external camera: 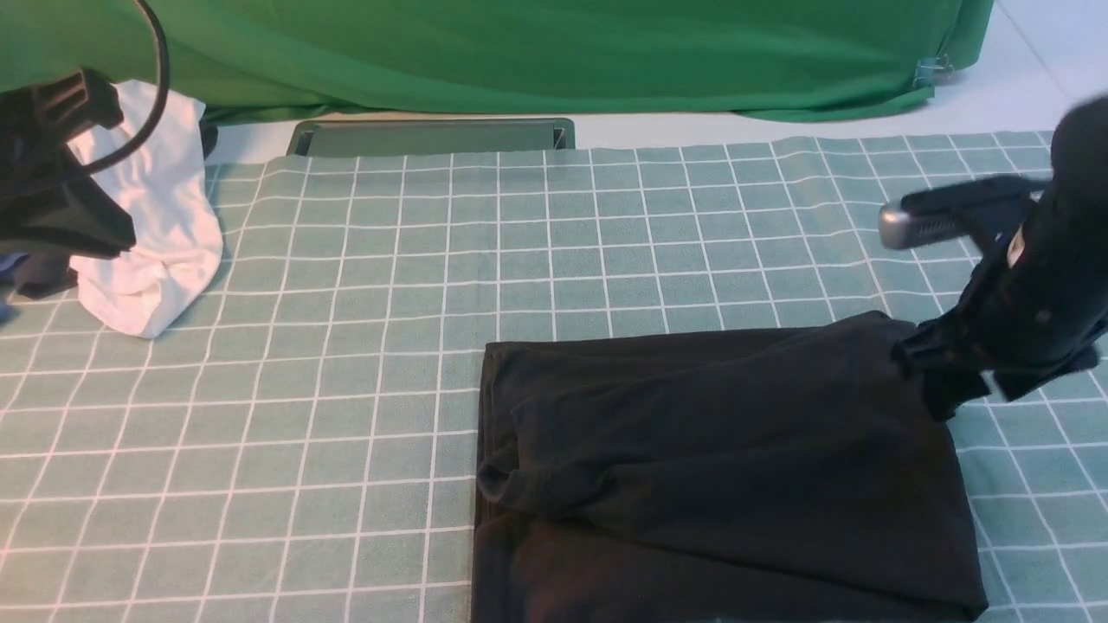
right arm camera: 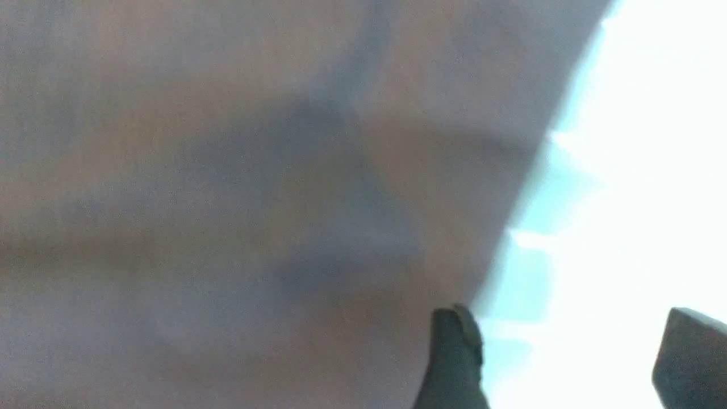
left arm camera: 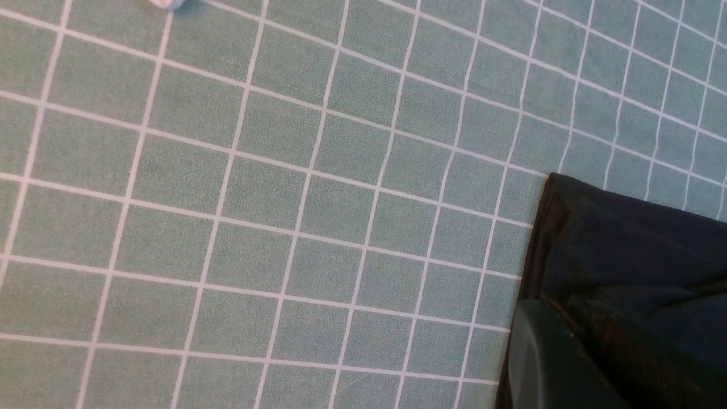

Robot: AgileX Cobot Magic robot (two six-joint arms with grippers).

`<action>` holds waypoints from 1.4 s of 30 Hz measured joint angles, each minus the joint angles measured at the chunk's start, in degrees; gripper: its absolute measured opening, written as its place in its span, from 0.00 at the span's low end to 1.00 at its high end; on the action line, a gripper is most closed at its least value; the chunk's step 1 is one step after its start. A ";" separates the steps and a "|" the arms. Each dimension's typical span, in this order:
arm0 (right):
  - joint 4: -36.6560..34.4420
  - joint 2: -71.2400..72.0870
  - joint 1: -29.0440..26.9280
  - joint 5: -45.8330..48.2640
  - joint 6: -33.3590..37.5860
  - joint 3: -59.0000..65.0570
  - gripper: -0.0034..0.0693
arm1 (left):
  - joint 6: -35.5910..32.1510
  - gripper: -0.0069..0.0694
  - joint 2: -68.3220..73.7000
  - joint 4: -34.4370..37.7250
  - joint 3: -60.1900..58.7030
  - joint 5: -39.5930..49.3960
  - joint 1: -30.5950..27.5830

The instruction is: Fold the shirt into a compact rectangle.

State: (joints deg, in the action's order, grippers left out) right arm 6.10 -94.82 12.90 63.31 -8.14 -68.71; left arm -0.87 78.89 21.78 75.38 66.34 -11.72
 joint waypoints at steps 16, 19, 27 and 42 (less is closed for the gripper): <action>1.41 39.09 -0.05 1.49 4.46 1.37 0.08 | 0.22 0.11 0.00 -0.19 0.00 2.96 0.00; 1.46 50.13 -0.05 -7.76 5.18 9.77 0.08 | 0.22 0.11 0.00 -0.27 0.00 2.90 0.00; 1.44 67.53 -0.11 -37.38 5.69 38.02 0.08 | 0.22 0.11 0.00 -0.27 0.00 2.98 0.00; 1.44 66.91 -0.11 -65.18 5.50 50.91 0.10 | -0.23 0.11 0.00 -0.34 0.00 1.48 0.00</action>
State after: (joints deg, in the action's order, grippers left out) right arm 7.54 -27.92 12.79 -1.86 -2.63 -17.80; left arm -1.10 78.89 21.44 75.38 67.83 -11.72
